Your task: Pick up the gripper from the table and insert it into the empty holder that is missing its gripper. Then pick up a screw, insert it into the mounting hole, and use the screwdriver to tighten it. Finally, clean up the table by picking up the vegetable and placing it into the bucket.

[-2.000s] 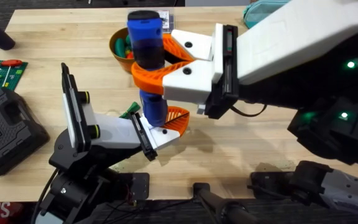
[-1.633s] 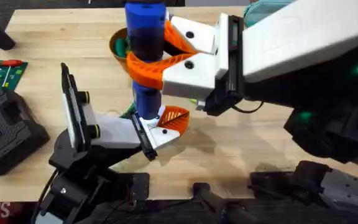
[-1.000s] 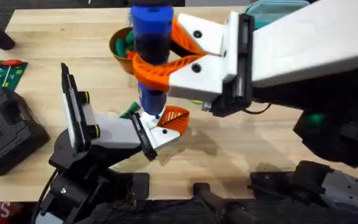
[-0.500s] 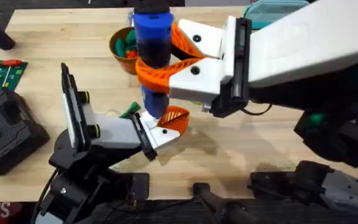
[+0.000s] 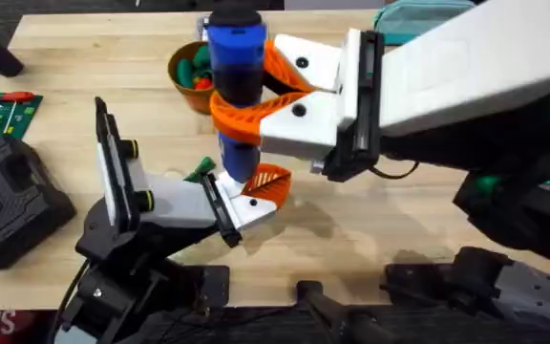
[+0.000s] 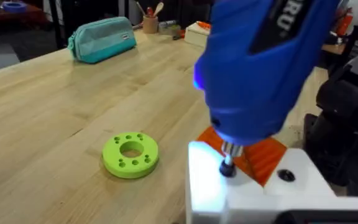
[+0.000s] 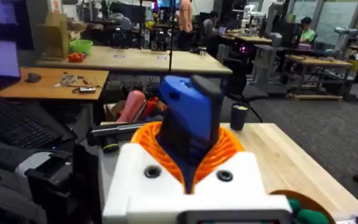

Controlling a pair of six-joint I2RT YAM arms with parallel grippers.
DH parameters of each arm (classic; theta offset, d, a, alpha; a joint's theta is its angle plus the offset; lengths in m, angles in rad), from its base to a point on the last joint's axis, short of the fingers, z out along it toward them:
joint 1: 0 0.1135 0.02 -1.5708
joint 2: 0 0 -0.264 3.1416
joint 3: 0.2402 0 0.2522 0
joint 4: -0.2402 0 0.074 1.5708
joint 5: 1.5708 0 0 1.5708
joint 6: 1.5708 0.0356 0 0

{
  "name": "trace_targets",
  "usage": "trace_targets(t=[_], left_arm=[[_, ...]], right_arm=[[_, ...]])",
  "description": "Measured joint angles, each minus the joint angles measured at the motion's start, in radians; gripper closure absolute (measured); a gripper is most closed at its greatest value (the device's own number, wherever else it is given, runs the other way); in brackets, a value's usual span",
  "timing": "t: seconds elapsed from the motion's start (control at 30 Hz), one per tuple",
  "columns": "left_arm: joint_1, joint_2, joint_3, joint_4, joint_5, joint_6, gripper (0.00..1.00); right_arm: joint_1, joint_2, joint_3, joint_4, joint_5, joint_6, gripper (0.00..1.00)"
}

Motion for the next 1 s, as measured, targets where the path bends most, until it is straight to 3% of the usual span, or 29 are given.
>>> trace_targets(t=[1.0], left_arm=[[0.000,0.000,0.000,0.000,0.003,0.002,0.989]], right_arm=[[-0.003,-0.001,-0.002,0.020,-0.008,0.025,0.968]])
